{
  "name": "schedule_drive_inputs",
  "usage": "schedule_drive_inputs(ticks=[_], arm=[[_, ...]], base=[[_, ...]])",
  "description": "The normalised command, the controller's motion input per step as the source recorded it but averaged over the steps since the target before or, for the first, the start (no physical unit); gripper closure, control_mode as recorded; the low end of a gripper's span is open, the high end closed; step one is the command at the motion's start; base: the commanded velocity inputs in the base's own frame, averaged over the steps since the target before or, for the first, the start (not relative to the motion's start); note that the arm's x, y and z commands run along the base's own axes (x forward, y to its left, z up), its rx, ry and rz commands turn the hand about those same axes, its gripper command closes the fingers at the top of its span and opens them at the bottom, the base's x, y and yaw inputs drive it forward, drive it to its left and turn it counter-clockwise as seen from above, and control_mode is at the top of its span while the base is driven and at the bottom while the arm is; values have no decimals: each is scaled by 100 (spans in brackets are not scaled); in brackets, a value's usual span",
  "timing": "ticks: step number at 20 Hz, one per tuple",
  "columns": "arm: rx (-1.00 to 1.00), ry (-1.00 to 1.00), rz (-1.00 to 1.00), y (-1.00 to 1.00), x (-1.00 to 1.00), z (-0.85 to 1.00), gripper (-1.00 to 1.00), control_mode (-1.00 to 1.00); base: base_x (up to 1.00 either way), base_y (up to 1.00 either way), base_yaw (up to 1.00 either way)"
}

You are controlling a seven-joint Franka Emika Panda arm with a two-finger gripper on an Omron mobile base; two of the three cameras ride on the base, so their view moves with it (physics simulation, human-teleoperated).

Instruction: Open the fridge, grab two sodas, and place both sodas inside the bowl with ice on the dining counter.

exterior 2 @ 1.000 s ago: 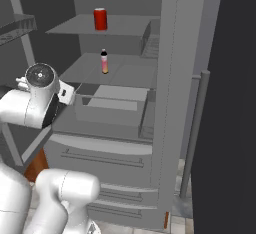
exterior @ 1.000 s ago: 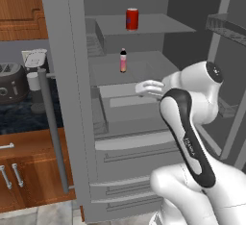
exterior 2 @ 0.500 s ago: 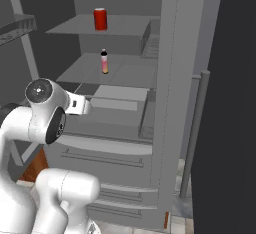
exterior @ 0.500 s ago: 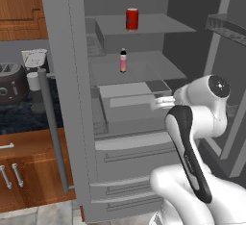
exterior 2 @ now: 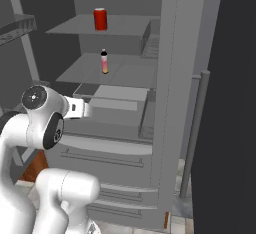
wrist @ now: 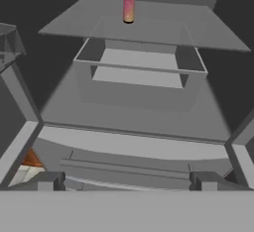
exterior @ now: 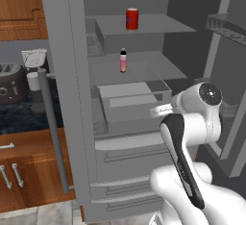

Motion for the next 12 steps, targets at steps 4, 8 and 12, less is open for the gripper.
schedule_drive_inputs(ticks=[4,8,12], arm=[[0,0,0,-4,2,0,-100,-100],[0,0,0,-5,15,0,-100,-100],[0,0,0,0,15,0,-100,100]], base=[[0,0,0],[0,0,0],[18,3,-2]])
